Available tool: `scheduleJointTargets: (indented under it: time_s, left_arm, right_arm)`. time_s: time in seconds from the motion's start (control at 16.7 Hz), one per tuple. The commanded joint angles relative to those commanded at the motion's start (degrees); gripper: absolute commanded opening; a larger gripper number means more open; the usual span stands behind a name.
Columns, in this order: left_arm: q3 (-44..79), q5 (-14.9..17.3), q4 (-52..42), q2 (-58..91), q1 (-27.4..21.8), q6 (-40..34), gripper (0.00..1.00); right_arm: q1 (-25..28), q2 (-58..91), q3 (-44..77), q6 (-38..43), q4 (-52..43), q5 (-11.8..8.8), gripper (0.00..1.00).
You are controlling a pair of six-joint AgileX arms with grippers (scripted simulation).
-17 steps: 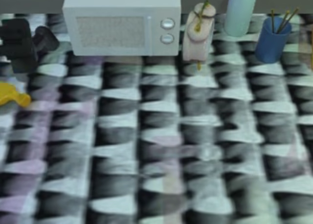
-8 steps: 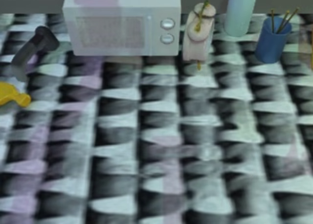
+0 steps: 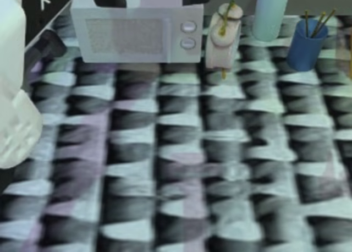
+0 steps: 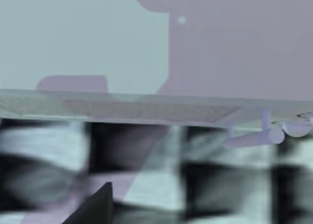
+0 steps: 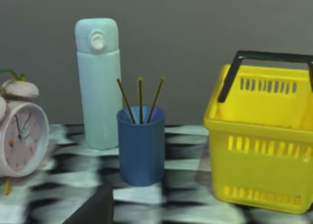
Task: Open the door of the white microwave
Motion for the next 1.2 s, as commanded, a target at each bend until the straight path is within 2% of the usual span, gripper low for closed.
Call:
scheduleJointTargets:
  time_s: [0.18,0.54,0.96,1.2]
  left_arm:
    - [4.2,-0.6,-1.5,3.9,-0.8,-1.0,1.0]
    - [4.1,-0.5,-1.2,4.2,-0.5,-0.9,1.0]
    - [0.2,0.5,9.3,9.9,1.5,1.2,1.0]
    - [-0.2,0.6,10.2,10.6,1.7,1.4,1.0]
  right_arm:
    - [0.0,0.0,0.0,0.0,0.0,0.0,1.0]
    - [0.0,0.0,0.0,0.0,0.0,0.0,1.0]
    - [0.0,0.0,0.0,0.0,0.0,0.0,1.0]
    - [0.0,0.0,0.0,0.0,0.0,0.0,1.0]
